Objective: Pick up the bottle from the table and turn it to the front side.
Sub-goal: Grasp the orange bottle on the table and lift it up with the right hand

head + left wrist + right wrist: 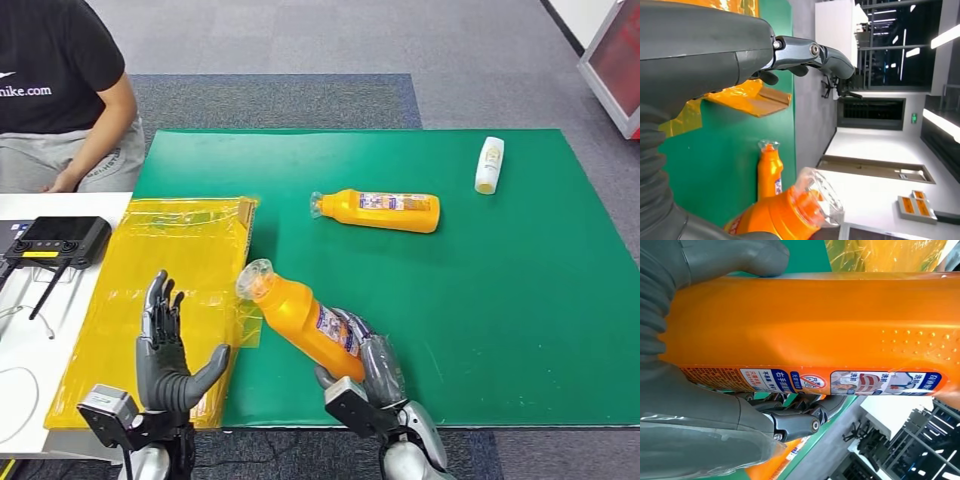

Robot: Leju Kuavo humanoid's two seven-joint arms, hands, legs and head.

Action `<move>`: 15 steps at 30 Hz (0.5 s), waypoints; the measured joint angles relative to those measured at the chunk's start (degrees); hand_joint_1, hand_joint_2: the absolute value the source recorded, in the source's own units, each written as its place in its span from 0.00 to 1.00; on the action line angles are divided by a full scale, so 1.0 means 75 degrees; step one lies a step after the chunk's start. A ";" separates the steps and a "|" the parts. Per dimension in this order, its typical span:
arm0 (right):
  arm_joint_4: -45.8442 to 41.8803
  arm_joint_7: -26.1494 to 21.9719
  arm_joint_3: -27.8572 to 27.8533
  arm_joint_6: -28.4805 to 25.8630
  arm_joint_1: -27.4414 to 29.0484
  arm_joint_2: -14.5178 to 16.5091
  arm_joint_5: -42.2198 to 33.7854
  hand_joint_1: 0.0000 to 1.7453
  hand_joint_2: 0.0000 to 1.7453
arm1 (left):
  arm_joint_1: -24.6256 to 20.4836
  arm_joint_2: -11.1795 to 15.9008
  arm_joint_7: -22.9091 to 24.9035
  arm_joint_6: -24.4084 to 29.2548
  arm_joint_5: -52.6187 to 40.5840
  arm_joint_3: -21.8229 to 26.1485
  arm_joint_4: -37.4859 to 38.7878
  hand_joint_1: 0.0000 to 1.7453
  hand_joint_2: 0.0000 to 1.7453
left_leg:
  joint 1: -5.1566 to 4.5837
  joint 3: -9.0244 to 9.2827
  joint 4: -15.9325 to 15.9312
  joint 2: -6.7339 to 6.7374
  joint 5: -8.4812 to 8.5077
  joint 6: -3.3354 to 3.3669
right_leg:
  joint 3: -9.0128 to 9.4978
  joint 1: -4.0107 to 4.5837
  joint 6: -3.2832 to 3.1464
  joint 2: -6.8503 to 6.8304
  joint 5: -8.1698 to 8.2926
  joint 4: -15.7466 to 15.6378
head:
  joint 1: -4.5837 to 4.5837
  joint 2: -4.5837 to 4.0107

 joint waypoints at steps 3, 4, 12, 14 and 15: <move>0.0026 -0.0056 -0.0022 -0.0021 -0.0001 0.0024 -0.0039 1.00 1.00 | -0.0044 0.0019 0.0020 -0.0202 0.0211 -0.0076 -0.0003 0.00 1.00 | 0.0000 -0.0001 0.0000 0.0000 0.0000 0.0000 | 0.0000 0.0000 0.0000 0.0000 0.0000 0.0000 | -0.0001 0.0000; 0.0028 -0.0079 -0.0029 -0.0024 -0.0003 0.0034 -0.0049 1.00 1.00 | -0.0065 0.0023 0.0044 -0.0299 0.0310 -0.0095 -0.0003 0.00 1.00 | 0.0000 -0.0001 0.0000 0.0000 0.0000 0.0000 | -0.0001 0.0000 0.0000 0.0000 0.0000 0.0000 | -0.0001 0.0000; -0.0506 -0.0361 0.0016 0.0338 0.0152 0.0138 -0.0618 1.00 1.00 | -0.0208 0.0028 0.0280 -0.0788 0.0929 -0.0111 0.0069 0.00 1.00 | 0.0000 -0.0002 0.0000 0.0000 0.0000 0.0000 | -0.0004 0.0000 0.0000 0.0000 0.0000 0.0000 | -0.0001 0.0000; -0.0848 -0.0344 0.0118 0.0453 0.0246 0.0139 -0.0647 1.00 1.00 | -0.0227 0.0028 0.0280 -0.0881 0.0952 -0.0103 0.0093 0.00 1.00 | 0.0000 -0.0005 0.0000 0.0000 0.0000 0.0000 | -0.0006 0.0000 0.0000 0.0000 -0.0001 0.0000 | -0.0001 0.0000; -0.1019 -0.0340 0.0180 0.0492 0.0285 0.0139 -0.0657 1.00 1.00 | -0.0247 0.0028 0.0281 -0.0941 0.0952 -0.0101 0.0107 0.00 1.00 | 0.0000 -0.0007 0.0000 0.0000 0.0000 0.0000 | -0.0008 0.0000 0.0000 0.0000 -0.0001 0.0000 | -0.0002 0.0000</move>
